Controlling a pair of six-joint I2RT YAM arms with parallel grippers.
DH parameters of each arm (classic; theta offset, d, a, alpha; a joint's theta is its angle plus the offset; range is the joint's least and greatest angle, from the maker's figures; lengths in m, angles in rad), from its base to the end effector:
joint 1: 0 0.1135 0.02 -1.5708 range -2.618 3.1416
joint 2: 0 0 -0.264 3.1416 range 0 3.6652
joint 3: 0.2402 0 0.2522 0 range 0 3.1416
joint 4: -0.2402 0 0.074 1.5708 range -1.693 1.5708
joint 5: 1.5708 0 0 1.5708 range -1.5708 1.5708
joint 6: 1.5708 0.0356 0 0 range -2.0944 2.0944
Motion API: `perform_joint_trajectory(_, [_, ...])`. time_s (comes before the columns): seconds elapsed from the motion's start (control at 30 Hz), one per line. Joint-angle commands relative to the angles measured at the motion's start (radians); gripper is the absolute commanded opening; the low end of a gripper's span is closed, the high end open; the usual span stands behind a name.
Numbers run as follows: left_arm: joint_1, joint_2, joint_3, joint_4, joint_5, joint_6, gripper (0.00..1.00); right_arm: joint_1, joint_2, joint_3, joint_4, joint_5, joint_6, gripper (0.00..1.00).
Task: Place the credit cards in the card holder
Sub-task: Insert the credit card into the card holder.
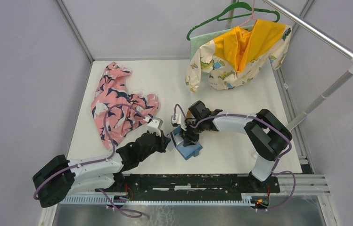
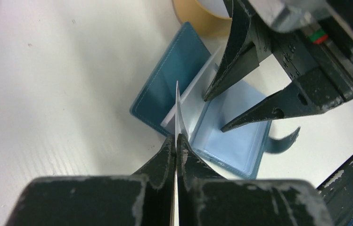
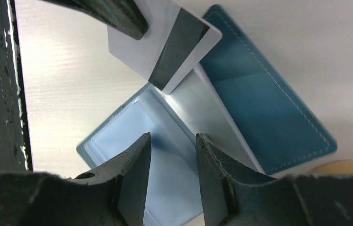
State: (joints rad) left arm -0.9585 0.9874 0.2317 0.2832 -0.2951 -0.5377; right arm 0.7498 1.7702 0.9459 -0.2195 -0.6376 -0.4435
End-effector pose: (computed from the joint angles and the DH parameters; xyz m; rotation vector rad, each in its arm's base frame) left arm 0.1178 -0.1497 0.1603 0.2486 2.0670 -0.6372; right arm 0.2302 0.2433 0.1445 -1.6303 1.9937 0.9423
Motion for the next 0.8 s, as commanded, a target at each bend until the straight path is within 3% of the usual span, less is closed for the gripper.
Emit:
perform_joint_trajectory(0.0, [0.015, 0.030, 0.050, 0.060, -0.003, 0.041, 0.02, -0.014, -0.036, 0.007, -0.137, -0.001, -0.120, 0.46])
perform_joint_trajectory(0.27, [0.039, 0.135, 0.083, 0.115, 0.123, 0.107, 0.02, -0.036, -0.152, -0.011, -0.126, 0.003, -0.219, 0.45])
perform_joint_trajectory(0.47, [0.042, 0.220, 0.090, 0.182, 0.205, 0.110, 0.02, -0.043, -0.245, -0.087, 0.008, 0.099, -0.287, 0.49])
perform_joint_trajectory(0.77, [0.042, 0.220, 0.053, 0.235, 0.289, 0.071, 0.02, -0.036, -0.114, -0.042, 0.049, 0.257, -0.258, 0.45])
